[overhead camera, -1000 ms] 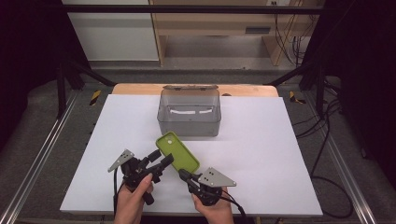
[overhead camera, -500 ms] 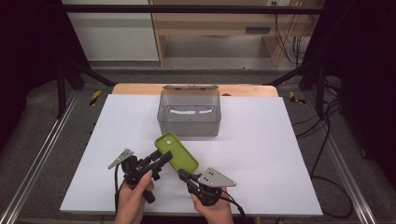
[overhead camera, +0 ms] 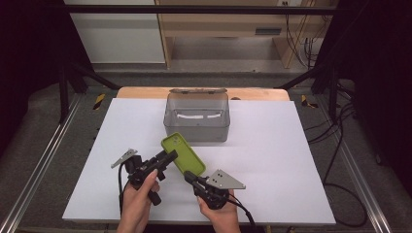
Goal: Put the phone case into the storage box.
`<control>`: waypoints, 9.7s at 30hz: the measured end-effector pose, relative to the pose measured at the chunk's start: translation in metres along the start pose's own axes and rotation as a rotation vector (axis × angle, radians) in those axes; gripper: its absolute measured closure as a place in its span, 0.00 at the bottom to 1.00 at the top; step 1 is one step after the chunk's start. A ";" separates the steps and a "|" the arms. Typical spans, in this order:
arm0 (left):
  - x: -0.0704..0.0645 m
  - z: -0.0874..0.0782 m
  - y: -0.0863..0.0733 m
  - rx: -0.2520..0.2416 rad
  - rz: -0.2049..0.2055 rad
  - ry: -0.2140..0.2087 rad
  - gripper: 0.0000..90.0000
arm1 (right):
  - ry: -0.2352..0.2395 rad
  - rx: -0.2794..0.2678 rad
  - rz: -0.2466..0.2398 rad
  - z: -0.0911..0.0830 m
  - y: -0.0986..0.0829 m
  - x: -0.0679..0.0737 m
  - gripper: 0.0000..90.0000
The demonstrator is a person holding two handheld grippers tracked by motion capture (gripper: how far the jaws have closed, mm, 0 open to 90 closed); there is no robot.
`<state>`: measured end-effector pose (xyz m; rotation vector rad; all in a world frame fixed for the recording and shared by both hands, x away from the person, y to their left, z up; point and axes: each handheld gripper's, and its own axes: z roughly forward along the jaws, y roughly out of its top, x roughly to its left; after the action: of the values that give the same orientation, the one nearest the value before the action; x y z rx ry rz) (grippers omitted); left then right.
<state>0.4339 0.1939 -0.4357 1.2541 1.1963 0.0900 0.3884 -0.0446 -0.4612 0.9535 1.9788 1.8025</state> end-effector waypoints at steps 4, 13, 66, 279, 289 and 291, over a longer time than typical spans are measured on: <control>-0.002 0.005 0.008 0.017 0.001 0.019 0.50 | 0.004 -0.014 0.027 0.005 0.004 0.000 0.98; 0.000 0.009 0.015 0.021 -0.048 0.053 0.60 | -0.001 -0.037 0.052 0.008 0.007 0.000 0.98; -0.016 0.015 0.018 0.018 -0.004 0.105 0.86 | -0.006 0.015 0.069 0.021 -0.002 -0.002 0.98; -0.003 0.136 0.155 0.129 0.474 0.487 0.86 | -0.450 0.071 -0.137 -0.107 -0.003 -0.141 0.07; 0.001 0.140 0.153 0.142 0.468 0.493 0.86 | -0.453 0.078 -0.132 -0.107 -0.003 -0.142 0.07; 0.002 0.140 0.152 0.144 0.467 0.496 0.86 | -0.453 0.079 -0.131 -0.107 -0.003 -0.142 0.07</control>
<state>0.6167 0.1606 -0.3449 1.6820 1.3161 0.7028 0.4252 -0.2181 -0.4757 1.1113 1.7843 1.3049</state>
